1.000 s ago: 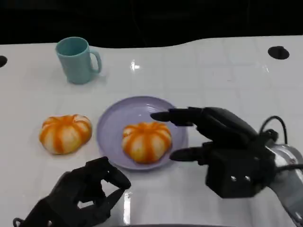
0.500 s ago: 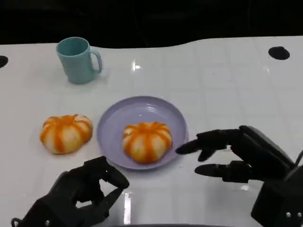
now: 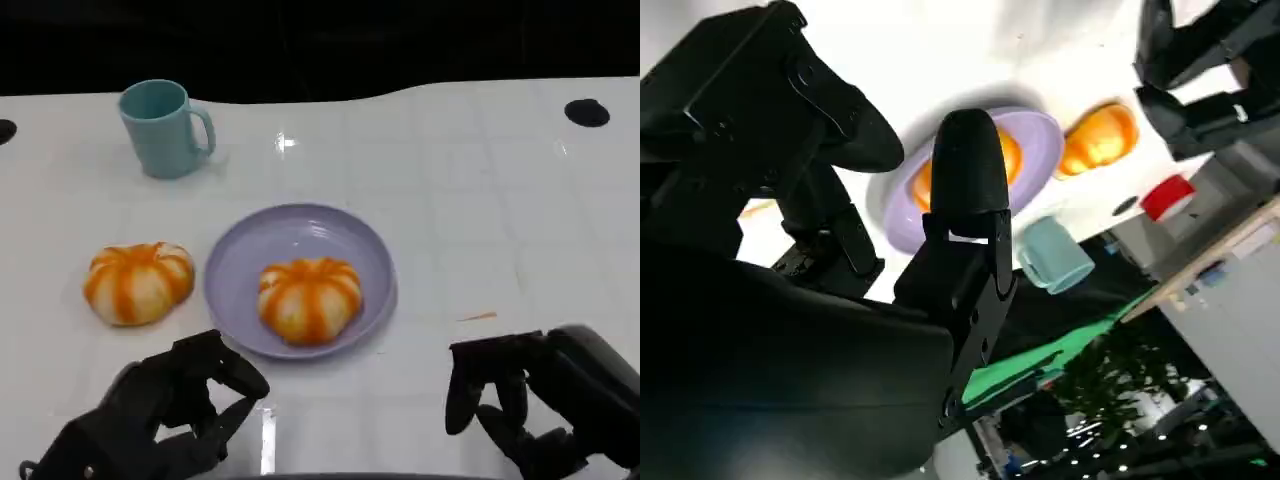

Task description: Grasp the bread from the table and place it into the plate.

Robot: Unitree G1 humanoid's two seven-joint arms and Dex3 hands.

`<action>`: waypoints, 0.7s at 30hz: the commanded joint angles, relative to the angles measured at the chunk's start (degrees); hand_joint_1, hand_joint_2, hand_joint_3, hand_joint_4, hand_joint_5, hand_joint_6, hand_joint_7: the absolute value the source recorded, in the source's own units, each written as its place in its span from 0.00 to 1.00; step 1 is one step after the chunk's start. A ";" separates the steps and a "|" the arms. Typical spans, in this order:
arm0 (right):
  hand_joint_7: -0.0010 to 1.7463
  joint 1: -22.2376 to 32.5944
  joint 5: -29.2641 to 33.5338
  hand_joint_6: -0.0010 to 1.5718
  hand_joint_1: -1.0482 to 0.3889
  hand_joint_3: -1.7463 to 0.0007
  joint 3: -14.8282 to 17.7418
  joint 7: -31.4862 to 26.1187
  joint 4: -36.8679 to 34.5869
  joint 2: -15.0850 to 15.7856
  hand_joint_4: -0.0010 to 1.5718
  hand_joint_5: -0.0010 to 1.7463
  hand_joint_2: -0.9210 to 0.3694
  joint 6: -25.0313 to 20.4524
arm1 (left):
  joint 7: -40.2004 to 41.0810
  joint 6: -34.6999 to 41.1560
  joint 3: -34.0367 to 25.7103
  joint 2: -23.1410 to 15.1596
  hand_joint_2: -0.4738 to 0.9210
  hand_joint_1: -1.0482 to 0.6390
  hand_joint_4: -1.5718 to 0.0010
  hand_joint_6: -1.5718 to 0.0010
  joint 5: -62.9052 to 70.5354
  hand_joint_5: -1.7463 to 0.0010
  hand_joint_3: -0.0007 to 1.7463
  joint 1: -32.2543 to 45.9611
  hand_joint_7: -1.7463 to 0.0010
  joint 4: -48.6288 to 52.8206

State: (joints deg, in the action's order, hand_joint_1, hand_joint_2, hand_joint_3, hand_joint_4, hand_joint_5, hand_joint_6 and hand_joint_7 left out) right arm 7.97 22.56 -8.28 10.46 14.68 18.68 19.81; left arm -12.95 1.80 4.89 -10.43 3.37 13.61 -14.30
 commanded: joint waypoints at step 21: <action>0.78 -1.20 5.98 0.57 0.79 0.16 0.85 -9.84 -10.25 0.47 0.61 1.00 0.60 5.15 | -0.23 -0.62 -0.42 -1.03 0.96 0.43 0.54 0.60 -0.19 0.00 0.32 0.13 0.27 0.52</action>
State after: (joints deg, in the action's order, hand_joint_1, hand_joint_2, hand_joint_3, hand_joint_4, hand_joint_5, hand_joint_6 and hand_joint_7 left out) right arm 7.35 28.68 -7.62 1.61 5.32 18.65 24.15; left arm -12.98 1.63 4.87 -10.54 3.09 13.65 -14.28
